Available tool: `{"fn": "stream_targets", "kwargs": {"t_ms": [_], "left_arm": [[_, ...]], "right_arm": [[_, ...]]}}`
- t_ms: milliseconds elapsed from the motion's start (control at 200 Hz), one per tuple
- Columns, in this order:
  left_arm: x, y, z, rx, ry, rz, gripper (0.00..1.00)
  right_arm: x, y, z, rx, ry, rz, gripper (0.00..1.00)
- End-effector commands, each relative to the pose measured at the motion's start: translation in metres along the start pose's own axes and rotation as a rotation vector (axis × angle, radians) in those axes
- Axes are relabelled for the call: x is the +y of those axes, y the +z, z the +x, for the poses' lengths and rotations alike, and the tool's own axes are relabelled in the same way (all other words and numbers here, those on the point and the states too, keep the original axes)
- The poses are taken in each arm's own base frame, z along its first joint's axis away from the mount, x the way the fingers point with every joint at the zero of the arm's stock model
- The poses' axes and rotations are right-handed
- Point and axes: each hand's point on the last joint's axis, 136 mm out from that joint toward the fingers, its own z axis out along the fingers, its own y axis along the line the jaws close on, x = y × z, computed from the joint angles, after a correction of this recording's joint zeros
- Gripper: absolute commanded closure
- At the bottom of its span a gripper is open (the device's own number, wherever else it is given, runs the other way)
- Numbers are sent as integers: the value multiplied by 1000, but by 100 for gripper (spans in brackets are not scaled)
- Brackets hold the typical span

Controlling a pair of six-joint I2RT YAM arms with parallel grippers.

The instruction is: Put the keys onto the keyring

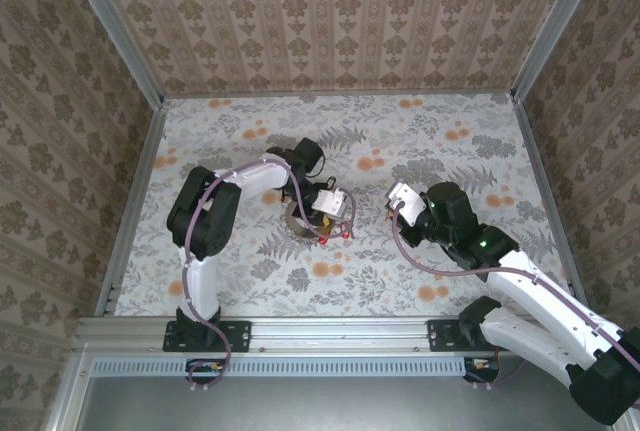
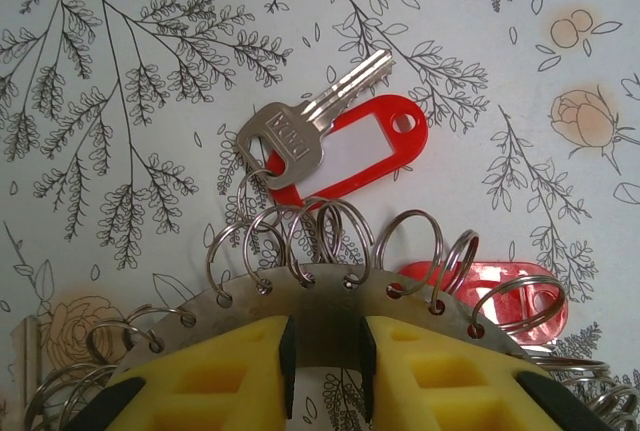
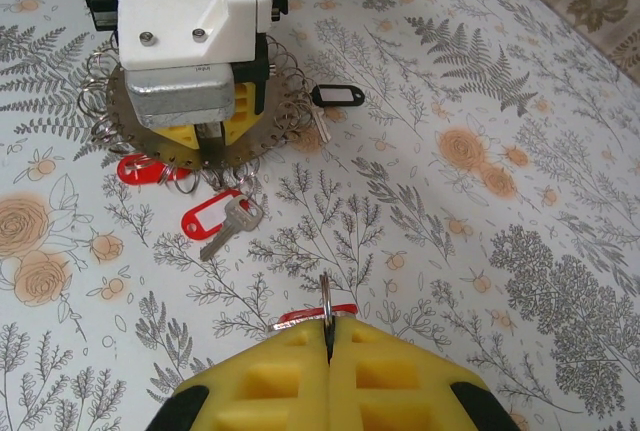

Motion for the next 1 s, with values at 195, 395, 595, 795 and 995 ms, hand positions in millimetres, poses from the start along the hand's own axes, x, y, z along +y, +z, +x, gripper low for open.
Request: {"fn": "stream_targets", "kwargs": {"t_ms": [195,395,595,795,995], "left_arm": [[-5,-1,-15,-72,23,-9,73],[-3,1,-14,-64,12,-10,74],[-7,0,-19,-80,11,3,78],[-9,-4,-18,-81,-4,2,79],[-13,-6,-18,-76,-9,12,77]], "right_arm": [[-6,-5,-5,-5,-9,23,100],[-5,-4,-4,-4,-9,22,100],[-5,-4,-4,-4,-7,24,100],[-5,-4,-3,-3,-7,24,100],[-5,-4,-4,-8,-7,26,100]]}}
